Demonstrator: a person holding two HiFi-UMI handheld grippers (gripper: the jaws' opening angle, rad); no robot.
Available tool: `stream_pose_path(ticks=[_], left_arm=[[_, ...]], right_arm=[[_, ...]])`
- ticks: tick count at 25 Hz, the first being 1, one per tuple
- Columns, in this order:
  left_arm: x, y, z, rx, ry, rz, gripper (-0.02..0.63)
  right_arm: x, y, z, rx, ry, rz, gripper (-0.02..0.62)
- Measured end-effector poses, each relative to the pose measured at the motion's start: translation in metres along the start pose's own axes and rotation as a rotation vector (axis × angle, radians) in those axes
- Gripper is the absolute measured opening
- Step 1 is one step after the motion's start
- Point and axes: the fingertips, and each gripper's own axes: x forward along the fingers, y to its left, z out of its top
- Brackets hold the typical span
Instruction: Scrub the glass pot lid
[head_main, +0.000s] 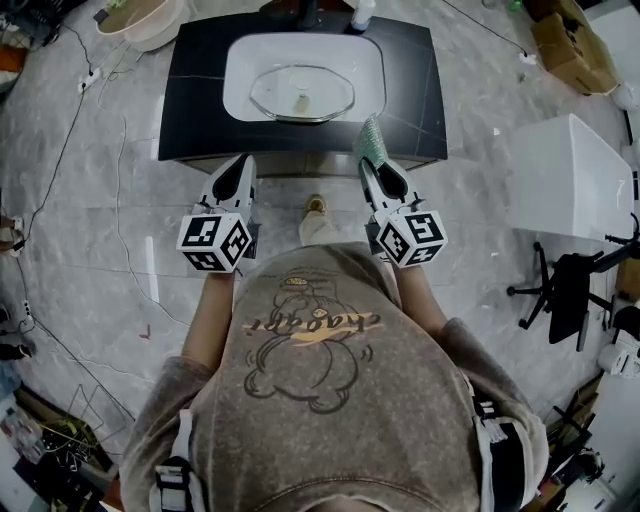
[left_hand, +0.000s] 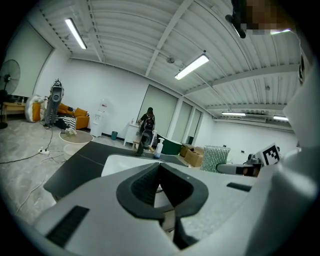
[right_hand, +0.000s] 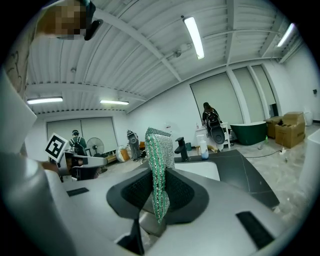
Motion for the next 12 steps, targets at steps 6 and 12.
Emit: stream_pose_path(ticks=[6,12], left_arm=[[0.065,0.014,0.019,0.009,0.005,0.045,0.009],[0.098,0.030,0.023,-0.054,0.016,0.102,0.009]], right_arm=[[0.057,-0.041,0.026,-0.030,0.030,0.069,0.086],[0.096,-0.057,0.037,-0.034,0.053,0.136,0.086]])
